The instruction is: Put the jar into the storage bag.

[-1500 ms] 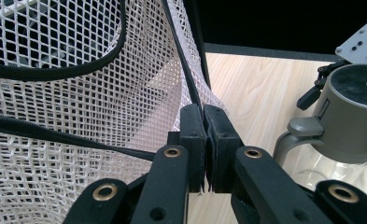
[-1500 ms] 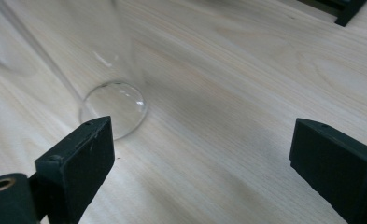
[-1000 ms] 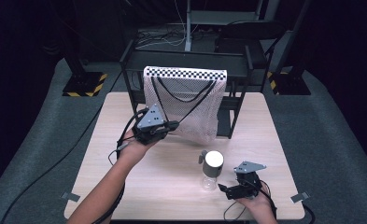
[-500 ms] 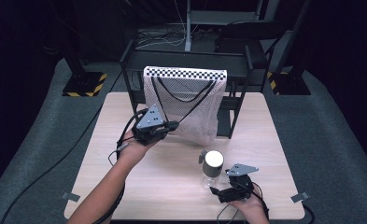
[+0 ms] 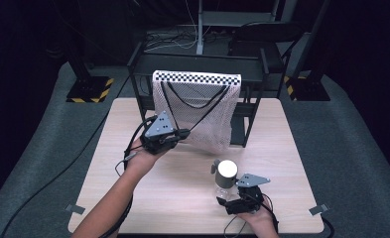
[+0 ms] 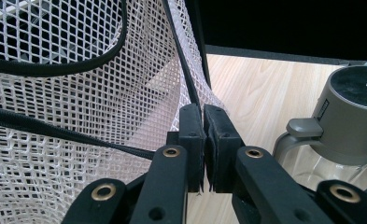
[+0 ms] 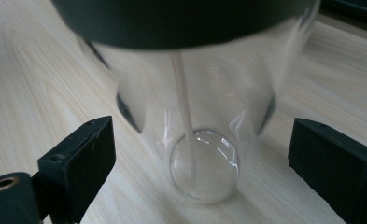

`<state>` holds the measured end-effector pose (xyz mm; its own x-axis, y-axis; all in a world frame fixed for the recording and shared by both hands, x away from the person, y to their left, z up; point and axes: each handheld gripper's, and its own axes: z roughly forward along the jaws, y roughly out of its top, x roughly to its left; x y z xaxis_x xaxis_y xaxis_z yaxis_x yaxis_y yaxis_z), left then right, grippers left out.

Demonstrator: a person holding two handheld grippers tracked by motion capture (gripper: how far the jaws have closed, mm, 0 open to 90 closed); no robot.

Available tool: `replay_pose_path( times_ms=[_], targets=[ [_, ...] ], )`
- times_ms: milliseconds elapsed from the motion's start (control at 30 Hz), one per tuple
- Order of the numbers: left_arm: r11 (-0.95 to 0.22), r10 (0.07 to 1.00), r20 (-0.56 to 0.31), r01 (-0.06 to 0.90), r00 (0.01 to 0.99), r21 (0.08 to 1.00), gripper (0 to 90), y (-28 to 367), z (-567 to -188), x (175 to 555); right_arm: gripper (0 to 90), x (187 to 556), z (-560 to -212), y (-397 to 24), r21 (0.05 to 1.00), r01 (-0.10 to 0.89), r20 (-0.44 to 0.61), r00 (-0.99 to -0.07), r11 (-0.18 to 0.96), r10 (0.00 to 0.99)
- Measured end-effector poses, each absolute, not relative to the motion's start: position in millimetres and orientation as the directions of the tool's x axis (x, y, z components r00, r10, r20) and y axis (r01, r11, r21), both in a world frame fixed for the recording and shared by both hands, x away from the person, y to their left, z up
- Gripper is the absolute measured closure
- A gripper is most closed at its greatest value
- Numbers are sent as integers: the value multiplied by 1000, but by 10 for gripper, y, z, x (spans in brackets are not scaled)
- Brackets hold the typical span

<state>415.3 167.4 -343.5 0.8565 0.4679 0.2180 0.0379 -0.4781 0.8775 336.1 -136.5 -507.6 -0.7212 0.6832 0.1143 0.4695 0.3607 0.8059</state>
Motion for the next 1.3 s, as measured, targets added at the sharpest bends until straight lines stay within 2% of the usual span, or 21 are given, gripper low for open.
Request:
replay_pose_path(
  times_ms=[367,733,933,1300],
  targets=[
    [-471,470,210,43,857,881,850,1688,-3457,4161,128,3386,-5023,-1276,849,443,145,-719,288,680],
    [-470,471,208,44,857,881,850,1698,-3462,4156,200,3369,-5022,-1249,886,395,119,-700,243,705],
    [-469,473,208,45,856,882,851,1704,-3473,4159,270,3332,-5045,-1232,903,353,74,-689,244,721],
    [-467,475,204,48,856,883,850,1707,-3483,4163,286,3315,-5041,-1220,906,334,45,-689,262,723]
  ],
)
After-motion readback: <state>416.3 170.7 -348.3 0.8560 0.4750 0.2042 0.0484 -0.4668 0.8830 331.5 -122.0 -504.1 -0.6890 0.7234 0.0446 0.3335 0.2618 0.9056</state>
